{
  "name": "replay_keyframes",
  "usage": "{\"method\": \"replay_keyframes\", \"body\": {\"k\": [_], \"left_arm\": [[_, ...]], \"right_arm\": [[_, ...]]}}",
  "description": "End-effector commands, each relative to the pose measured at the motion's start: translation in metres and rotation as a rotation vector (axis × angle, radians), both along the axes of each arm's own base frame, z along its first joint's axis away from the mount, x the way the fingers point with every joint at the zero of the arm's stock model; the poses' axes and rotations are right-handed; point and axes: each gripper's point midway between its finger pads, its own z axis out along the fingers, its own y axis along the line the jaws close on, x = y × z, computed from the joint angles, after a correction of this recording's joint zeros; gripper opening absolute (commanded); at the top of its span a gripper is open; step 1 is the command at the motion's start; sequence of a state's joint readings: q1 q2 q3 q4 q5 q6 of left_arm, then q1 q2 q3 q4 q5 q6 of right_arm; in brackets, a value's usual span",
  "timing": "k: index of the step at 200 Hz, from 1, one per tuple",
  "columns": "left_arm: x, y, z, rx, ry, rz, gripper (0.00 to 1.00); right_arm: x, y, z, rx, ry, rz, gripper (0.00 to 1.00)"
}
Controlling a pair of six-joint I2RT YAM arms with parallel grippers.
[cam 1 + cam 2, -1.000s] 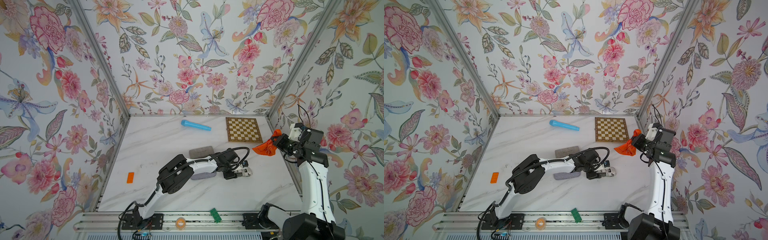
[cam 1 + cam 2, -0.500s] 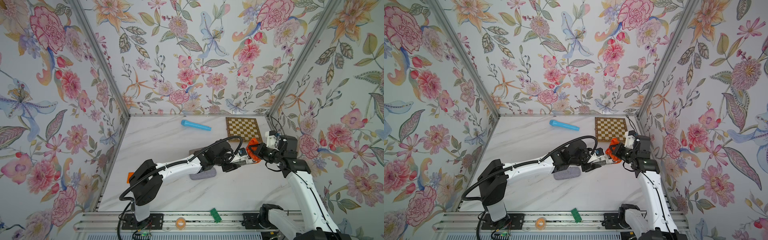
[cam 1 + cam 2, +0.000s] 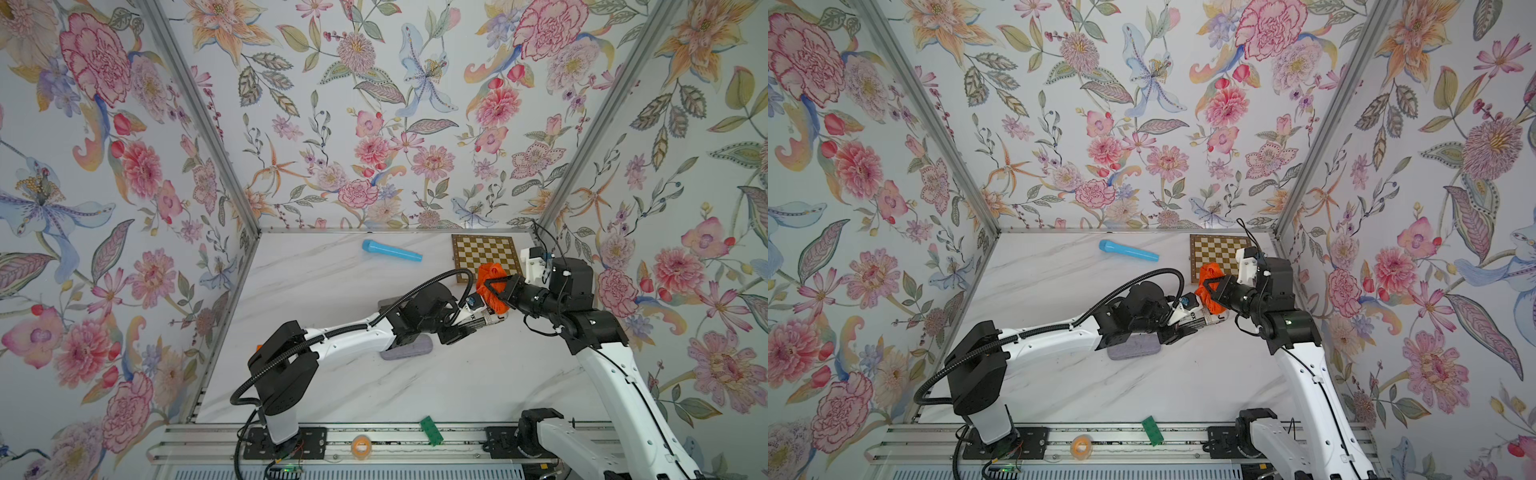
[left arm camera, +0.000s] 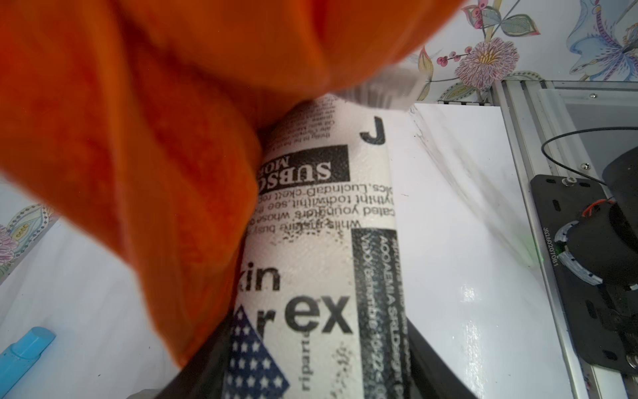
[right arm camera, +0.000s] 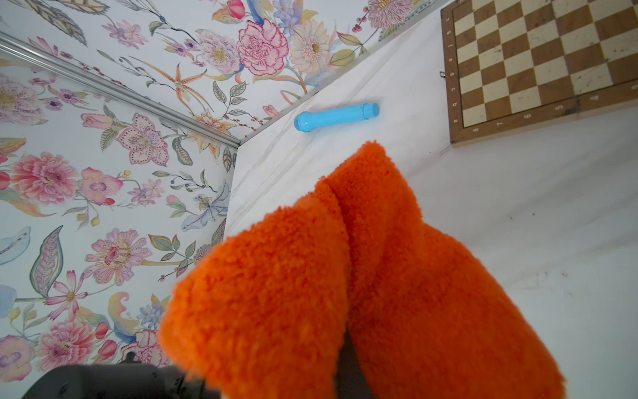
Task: Wipe the eyeglass case
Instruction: Wipe the dirt from the eyeglass case.
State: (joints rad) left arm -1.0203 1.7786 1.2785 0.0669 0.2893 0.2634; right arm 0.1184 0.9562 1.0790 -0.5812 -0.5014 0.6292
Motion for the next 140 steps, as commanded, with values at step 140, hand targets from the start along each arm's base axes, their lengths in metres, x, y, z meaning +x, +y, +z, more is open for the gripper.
{"method": "replay_keyframes", "body": {"k": [140], "left_arm": [[-0.02,0.019,0.065,-0.133,-0.085,-0.017,0.35]], "right_arm": [[-0.004,0.056,-0.037,0.173,0.053,0.105,0.0]]}}
